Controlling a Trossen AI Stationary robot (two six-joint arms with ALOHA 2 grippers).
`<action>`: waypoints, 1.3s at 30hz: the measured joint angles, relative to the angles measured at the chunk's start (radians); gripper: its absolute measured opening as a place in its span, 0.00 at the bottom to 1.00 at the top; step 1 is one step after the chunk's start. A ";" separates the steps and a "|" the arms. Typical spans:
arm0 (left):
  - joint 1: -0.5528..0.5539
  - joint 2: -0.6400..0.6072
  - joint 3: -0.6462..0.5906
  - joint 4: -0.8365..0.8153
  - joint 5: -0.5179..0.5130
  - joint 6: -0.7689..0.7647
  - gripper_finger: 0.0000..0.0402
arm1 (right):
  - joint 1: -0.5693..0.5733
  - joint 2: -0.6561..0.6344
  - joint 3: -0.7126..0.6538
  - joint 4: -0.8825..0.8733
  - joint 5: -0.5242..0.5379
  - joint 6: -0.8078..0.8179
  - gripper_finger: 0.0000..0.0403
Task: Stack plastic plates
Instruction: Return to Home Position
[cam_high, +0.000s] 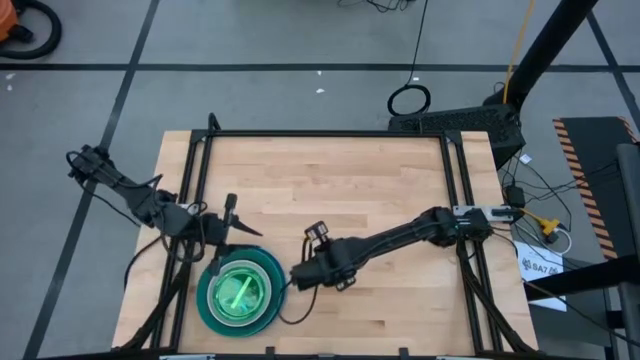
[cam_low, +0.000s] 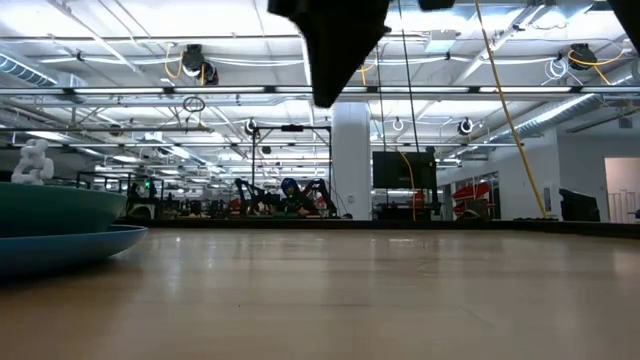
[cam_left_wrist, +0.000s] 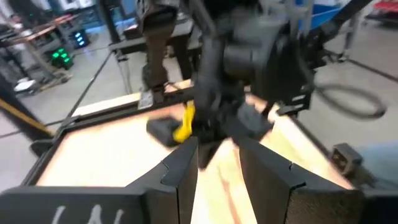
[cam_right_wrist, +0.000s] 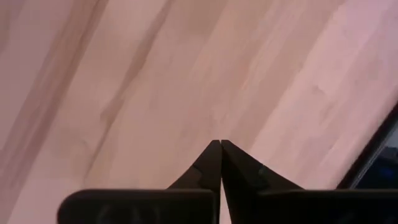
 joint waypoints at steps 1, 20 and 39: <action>0.005 0.002 0.000 -0.001 -0.010 -0.001 0.32 | -0.005 -0.015 0.000 -0.020 -0.003 0.002 0.01; 0.045 0.121 -0.001 0.107 -0.027 0.026 0.32 | -0.057 -0.797 -1.047 0.868 -0.055 -0.092 0.00; 0.489 0.173 -0.001 0.062 0.116 0.104 0.32 | -0.247 -1.698 -2.029 1.734 -0.238 -0.131 0.00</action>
